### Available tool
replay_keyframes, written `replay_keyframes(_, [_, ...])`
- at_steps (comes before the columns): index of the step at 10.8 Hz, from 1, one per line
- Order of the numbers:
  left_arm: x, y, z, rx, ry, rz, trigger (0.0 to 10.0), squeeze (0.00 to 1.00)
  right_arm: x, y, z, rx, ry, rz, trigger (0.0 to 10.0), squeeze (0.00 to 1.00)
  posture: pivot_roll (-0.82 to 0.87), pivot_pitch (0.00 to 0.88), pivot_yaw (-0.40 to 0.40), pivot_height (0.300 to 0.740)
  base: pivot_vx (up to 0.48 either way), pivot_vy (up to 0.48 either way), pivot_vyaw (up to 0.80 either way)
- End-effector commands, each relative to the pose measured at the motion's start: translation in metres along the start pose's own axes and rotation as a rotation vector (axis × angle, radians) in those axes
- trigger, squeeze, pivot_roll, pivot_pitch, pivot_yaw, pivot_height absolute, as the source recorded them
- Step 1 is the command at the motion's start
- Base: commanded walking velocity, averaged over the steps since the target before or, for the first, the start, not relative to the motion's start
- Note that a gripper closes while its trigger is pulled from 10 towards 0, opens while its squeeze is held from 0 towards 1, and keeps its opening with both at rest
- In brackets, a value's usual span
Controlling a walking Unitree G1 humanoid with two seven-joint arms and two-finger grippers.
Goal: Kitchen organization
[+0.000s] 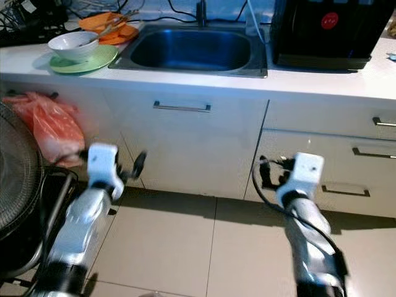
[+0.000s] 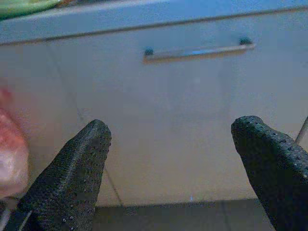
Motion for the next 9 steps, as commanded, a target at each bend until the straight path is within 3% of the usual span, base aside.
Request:
replay_keyframes(1, [0.014, 0.002, 0.012, -0.042, -0.053, 0.023, 10.0, 0.0, 0.013, 0.002, 0.008, 0.007, -0.014, 0.055, 10.0, 0.0, 0.01, 0.009, 0.062, 0.74, 0.0, 0.0, 0.0])
replay_keyframes(3, [0.024, -0.002, 0.012, -0.023, 0.004, 0.026, 10.0, 0.0, 0.042, 0.0, 0.009, 0.024, 0.034, 0.163, 10.0, 0.0, 0.03, 0.0, 0.071, 0.74, 0.0, 0.0, 0.0])
replay_keyframes(5, [0.023, -0.004, 0.016, -0.028, 0.014, 0.029, 10.0, 0.0, 0.05, 0.0, 0.01, 0.016, 0.019, 0.175, 10.0, 0.0, 0.03, 0.0, 0.073, 0.74, 0.0, 0.0, 0.0])
replay_keyframes(7, [0.016, -0.007, 0.023, -0.038, 0.042, 0.0, 10.0, 0.0, 0.055, -0.007, 0.026, -0.069, -0.027, 0.094, 10.0, 0.0, 0.05, 0.0, 0.06, 0.74, 0.0, 0.0, 0.0])
replay_keyframes(9, [0.018, -0.004, 0.024, -0.045, 0.083, 0.064, 10.0, 0.0, 0.064, -0.005, 0.03, -0.085, -0.031, 0.138, 10.0, 0.0, 0.06, 0.001, 0.032, 0.74, 0.0, 0.0, 0.0])
Point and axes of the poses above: a point about 5 cm out from each wrist's last joint towards the gripper, its own y axis pointing back from the gripper into the wrist, its own z axis along the axis of the wrist's last joint, x = y × z, the point moved 1 cm from there along -y, pointing out of the wrist towards the gripper, and after that the axes turned 9 degrees about -y, right-handed, at the moved point
